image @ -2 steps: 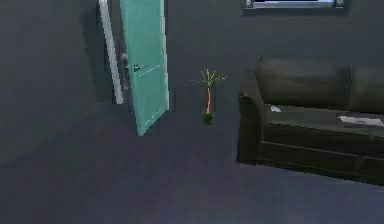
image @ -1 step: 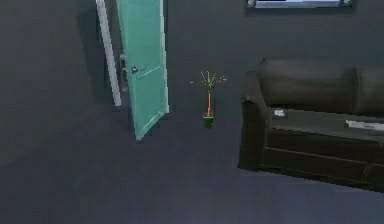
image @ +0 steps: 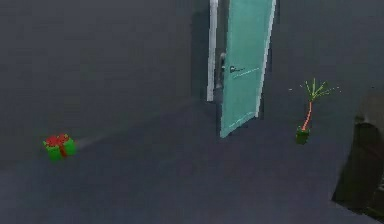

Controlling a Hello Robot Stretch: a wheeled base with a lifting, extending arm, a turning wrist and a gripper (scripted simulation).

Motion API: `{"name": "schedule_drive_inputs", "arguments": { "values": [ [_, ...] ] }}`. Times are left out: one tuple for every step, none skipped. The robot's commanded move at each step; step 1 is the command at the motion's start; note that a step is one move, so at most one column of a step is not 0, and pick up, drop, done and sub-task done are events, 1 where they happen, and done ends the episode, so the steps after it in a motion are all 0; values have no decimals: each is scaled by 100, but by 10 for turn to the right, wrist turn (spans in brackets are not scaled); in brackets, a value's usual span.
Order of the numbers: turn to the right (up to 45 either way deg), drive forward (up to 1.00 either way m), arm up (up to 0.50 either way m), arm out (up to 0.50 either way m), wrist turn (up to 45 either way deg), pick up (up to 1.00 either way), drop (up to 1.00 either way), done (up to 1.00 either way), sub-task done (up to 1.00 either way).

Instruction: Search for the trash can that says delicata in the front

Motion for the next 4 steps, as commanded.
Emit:
{"name": "schedule_drive_inputs", "arguments": {
  "values": [
    [0,100,0,0,0,0,0,0,0],
    [0,100,0,0,0,0,0,0,0],
    [-30,0,0,0,0,0,0,0,0],
    [-450,0,0,0,0,0,0,0,0]
  ]
}}
